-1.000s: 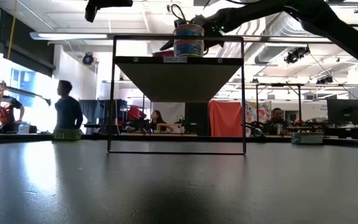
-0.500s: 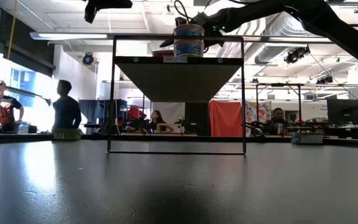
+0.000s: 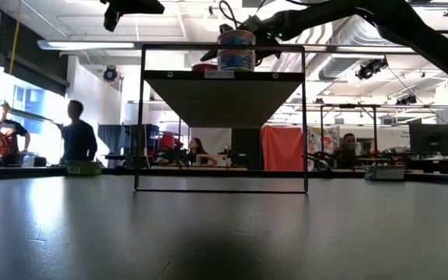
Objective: Stack canned seafood by type on shelf
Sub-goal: Put the green tuna can on the shelf
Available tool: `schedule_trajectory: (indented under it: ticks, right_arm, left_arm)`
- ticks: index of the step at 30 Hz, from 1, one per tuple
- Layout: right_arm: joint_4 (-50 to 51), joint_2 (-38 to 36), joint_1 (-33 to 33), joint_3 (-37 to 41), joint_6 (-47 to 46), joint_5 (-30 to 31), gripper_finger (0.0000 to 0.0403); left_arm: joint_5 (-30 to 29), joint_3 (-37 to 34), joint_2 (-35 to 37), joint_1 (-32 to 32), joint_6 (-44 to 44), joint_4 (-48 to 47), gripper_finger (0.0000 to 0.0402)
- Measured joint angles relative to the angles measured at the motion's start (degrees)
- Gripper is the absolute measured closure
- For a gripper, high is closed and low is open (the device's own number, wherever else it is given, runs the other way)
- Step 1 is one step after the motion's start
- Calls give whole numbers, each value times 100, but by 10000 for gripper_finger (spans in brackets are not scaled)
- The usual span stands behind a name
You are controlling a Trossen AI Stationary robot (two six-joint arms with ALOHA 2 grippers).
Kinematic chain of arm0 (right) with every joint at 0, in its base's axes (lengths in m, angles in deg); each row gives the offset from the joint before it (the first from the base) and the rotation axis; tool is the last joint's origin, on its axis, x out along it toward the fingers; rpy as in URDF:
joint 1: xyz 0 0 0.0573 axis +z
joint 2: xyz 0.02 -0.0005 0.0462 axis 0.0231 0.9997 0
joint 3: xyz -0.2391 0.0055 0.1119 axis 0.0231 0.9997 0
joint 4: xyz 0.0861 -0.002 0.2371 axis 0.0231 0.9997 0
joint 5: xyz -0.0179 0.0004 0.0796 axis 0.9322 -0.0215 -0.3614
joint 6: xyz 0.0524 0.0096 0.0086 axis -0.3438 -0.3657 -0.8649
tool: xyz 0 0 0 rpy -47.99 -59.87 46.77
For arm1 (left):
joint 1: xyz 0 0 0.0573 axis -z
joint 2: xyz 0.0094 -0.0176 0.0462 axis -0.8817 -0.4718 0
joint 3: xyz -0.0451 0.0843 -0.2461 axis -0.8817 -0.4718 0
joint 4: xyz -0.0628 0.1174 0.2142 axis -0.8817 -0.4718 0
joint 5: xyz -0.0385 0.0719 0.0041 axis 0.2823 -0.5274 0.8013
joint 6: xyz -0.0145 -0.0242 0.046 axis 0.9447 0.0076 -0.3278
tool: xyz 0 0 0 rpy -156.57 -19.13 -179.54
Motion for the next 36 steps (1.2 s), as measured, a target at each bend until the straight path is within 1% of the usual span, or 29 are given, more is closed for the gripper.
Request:
schedule_trajectory:
  ticks: [5, 9, 16, 20, 22, 25, 28, 31, 33, 35, 36]
  right_arm:
    - [-235, -1, -55, -1, 2, -13, 91]
    - [-541, -2, -221, -2, -25, -121, 90]
    - [-836, -7, -613, -4, -392, -132, 91]
    - [-839, -20, -884, -277, -213, -195, 91]
    - [-1077, -125, -1036, -337, -293, -232, 91]
    - [-1480, -372, -1273, -278, -505, -507, 91]
    - [-1500, -578, -1436, -275, -448, -914, 91]
    - [-1194, -795, -1514, -271, -359, -951, 91]
    - [-599, -977, -1572, -269, 118, -788, 94]
    - [256, -1198, -1640, -269, 792, -209, 109]
    - [756, -1306, -1646, -269, 1129, 212, 122]
  left_arm:
    - [0, 0, 33, -1, -4, 44, 402]
    - [2, 79, 120, -1, 90, 51, 402]
    - [2, 278, 111, 1, -6, -117, 402]
    - [139, 279, 98, 0, 276, -220, 402]
    - [150, 280, 98, 1, 404, -327, 401]
    - [160, 280, 92, 1, 442, -547, 402]
    - [156, 278, 93, 1, 442, -676, 402]
    - [125, 240, 94, 1, 437, -717, 402]
    - [99, 238, 94, -1, 347, -740, 401]
    - [95, 240, 94, -17, 293, -728, 401]
    - [96, 238, 94, -49, 295, -728, 402]
